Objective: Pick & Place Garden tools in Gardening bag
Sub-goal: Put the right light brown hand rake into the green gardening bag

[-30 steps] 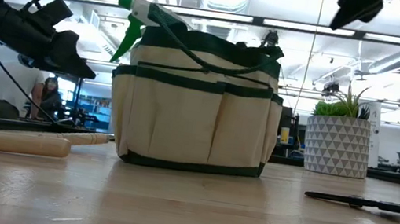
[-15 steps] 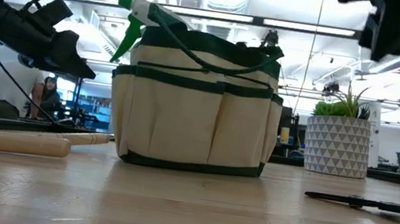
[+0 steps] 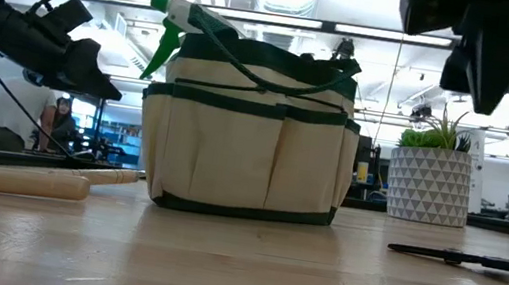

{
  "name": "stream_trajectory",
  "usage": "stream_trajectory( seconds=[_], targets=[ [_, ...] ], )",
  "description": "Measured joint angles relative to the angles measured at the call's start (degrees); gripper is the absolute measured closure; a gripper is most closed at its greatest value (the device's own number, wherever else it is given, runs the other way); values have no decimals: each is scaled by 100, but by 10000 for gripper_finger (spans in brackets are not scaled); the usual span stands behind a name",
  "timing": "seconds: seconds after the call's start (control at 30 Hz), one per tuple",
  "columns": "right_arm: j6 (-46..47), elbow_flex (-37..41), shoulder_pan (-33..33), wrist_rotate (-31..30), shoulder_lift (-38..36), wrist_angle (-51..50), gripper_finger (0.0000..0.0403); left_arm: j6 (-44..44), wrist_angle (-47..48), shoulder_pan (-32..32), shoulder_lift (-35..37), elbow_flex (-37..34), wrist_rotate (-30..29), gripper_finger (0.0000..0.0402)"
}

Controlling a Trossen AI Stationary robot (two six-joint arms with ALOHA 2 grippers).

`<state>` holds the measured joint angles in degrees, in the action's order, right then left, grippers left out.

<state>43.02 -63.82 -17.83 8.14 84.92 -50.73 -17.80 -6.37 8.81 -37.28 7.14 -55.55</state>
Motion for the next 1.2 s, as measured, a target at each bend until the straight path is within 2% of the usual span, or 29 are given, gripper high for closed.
stream_trajectory(
  seconds=[0.5, 0.73, 0.87, 1.2],
  targets=[
    [-367, -524, -109, 1121, 1223, 40, 350, 0, 1, 1, 0, 0, 0, 216],
    [-471, -510, -110, 1751, 1472, 534, 354, 2, 2, 1, 0, 0, 0, 216],
    [-441, -504, -150, 1787, 1457, 827, 354, 0, 4, 1, 0, 0, 0, 216],
    [2, -638, -168, 1763, 1435, 831, 346, 0, 2, 1, 0, 0, 0, 216]
  ],
)
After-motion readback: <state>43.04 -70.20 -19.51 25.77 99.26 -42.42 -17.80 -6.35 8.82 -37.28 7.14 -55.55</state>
